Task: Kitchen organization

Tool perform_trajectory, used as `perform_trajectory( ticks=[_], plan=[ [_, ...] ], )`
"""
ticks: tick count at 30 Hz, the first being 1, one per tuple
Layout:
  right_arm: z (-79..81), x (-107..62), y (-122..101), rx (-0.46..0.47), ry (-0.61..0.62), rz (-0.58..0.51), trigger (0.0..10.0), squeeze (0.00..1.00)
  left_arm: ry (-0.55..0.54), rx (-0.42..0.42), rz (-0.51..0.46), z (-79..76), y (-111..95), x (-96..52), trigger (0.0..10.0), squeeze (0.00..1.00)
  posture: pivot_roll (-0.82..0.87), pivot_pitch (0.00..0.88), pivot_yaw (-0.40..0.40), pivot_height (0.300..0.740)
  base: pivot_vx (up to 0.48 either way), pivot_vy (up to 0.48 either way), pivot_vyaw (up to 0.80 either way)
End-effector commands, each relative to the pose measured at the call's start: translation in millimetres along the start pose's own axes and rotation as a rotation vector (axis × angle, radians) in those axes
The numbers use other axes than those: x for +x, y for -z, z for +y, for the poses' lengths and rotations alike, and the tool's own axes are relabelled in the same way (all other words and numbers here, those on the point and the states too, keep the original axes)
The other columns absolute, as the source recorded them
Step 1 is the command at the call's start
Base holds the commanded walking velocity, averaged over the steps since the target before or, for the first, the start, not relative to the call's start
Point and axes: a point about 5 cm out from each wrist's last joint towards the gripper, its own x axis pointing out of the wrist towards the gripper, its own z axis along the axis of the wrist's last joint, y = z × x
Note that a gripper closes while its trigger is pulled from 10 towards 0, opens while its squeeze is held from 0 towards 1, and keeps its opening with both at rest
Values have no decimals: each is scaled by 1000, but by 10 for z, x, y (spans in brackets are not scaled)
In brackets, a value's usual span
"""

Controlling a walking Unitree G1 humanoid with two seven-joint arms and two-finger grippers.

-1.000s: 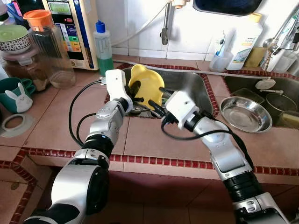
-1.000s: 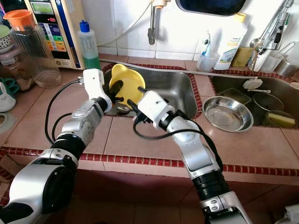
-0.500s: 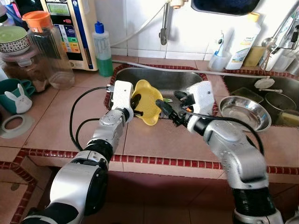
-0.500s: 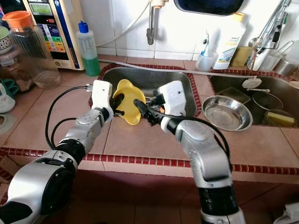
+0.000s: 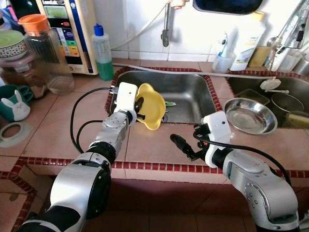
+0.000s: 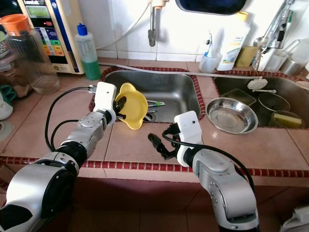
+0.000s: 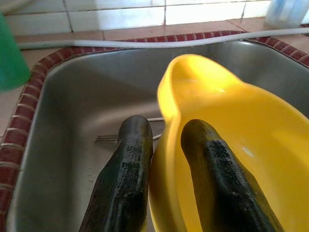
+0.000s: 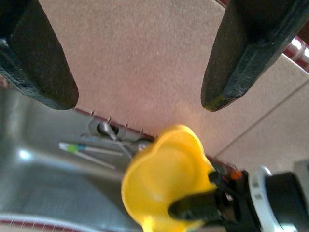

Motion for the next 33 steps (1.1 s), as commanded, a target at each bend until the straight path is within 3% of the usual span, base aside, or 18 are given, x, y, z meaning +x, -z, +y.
perform_trajectory(
  ticks=[1,10,13,18,25,29,33],
  plan=[
    [91,-43,-84,-10,-24,-48,10000,1000,9,23,-7,-37,-51,20,10000,1000,-70,0,35,740,0,0,0],
    [168,-78,-147,-27,-69,-77,10000,1000,10,43,4,-62,-18,17,10000,1000,-73,0,34,740,0,0,0],
    [183,-79,-167,-34,-77,-85,10000,1000,-23,114,-15,-19,-61,18,10000,1000,-71,0,34,740,0,0,0],
    [185,-71,-225,-35,-74,-122,10000,1000,-102,92,-25,84,-116,19,10000,1000,-69,0,34,740,0,0,0],
    [192,-66,-237,-45,-79,-129,10000,1000,-112,102,-28,121,-130,15,10000,1000,-65,0,34,740,0,0,0],
    [143,-59,-267,-78,-19,-149,10000,1000,-127,96,-36,166,-136,6,10000,1000,-64,0,37,740,0,0,0],
    [-14,-56,-325,-162,116,-177,10000,1000,-122,54,-72,196,-206,8,10000,1000,-62,0,39,740,0,0,0]
  ],
)
